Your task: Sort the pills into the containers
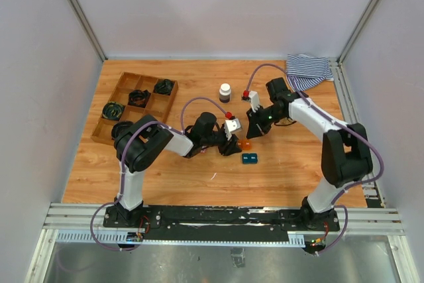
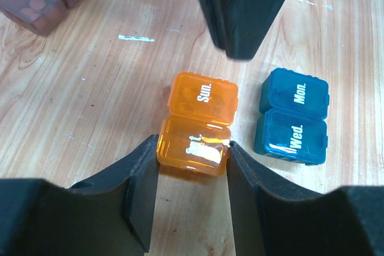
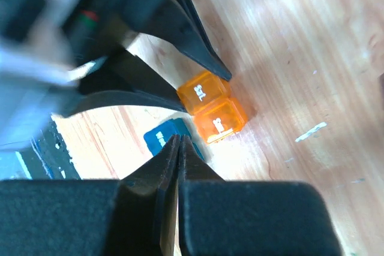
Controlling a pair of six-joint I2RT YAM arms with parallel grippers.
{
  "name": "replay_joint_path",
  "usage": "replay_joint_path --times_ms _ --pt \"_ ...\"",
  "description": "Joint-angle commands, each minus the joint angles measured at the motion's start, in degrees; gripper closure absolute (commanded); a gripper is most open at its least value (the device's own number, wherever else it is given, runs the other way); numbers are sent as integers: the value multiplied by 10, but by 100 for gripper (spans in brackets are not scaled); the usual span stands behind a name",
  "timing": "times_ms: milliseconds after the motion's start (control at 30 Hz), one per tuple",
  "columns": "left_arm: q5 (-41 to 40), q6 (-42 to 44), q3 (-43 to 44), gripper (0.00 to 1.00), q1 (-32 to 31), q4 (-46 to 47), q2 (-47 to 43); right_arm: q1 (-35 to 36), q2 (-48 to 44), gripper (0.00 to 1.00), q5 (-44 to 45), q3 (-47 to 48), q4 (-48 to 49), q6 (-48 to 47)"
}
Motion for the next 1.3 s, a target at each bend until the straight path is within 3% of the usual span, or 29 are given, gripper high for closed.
replay_joint_path --times_ms 0,133,367,467,667,800,1000,1267 --pt "-9 -6 0 78 -6 -29 14 26 -57 99 32 -15 34 -26" --pt "-10 -8 0 78 -6 -29 13 37 -35 99 70 -16 36 -19" --pt "-12 -7 1 78 -6 -29 18 44 105 99 167 16 -9 -7" --pt "-12 -6 0 78 -7 -29 20 37 83 100 161 17 -5 -4" --pt "-8 -14 5 78 -7 -29 15 18 -19 99 55 1 5 -26" --pt "-11 -21 4 78 -7 -29 9 26 -69 99 54 -22 30 -39" --pt "-24 -31 3 78 -10 -29 8 53 -59 99 103 -28 37 -40" --pt "-48 -30 3 78 -17 -29 14 82 60 99 221 -3 2 -37"
